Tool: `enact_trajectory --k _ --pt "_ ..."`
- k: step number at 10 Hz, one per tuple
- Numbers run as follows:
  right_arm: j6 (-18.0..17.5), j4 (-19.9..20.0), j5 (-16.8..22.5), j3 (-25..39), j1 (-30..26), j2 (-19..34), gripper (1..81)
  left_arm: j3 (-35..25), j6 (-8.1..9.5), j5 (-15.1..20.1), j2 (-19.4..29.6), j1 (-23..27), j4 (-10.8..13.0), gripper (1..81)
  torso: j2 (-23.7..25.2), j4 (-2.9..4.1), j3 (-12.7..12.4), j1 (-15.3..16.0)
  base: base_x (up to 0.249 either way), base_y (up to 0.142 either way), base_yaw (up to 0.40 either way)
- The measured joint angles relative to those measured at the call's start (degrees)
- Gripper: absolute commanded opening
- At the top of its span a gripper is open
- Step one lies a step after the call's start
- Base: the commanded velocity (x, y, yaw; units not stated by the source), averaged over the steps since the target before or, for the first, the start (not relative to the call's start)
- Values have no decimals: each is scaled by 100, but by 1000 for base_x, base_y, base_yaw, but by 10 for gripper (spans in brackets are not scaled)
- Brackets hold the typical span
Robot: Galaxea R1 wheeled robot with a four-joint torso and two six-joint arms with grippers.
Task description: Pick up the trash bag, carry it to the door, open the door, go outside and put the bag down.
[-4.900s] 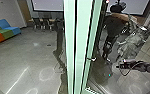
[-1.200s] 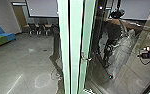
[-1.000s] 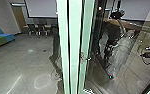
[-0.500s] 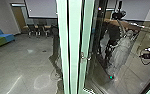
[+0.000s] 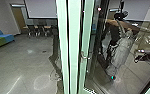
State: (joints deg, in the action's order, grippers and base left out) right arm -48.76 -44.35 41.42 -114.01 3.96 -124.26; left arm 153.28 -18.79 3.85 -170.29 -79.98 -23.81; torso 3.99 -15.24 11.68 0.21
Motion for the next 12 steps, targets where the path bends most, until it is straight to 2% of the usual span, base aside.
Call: enact_trajectory --k 7,9,12 --pt "28 2 20 -501 -91 -471 811 2 0 0 15 0 -59 10 2 -2 2 0 0 0 0" --pt "69 -63 -306 -545 -176 -733 811 2 0 -5 44 0 -67 10 2 -2 2 2 0 0 0" --pt "183 -418 -1039 -567 -391 -1012 811 2 0 -28 45 0 -85 10 -2 0 5 11 0 0 0"
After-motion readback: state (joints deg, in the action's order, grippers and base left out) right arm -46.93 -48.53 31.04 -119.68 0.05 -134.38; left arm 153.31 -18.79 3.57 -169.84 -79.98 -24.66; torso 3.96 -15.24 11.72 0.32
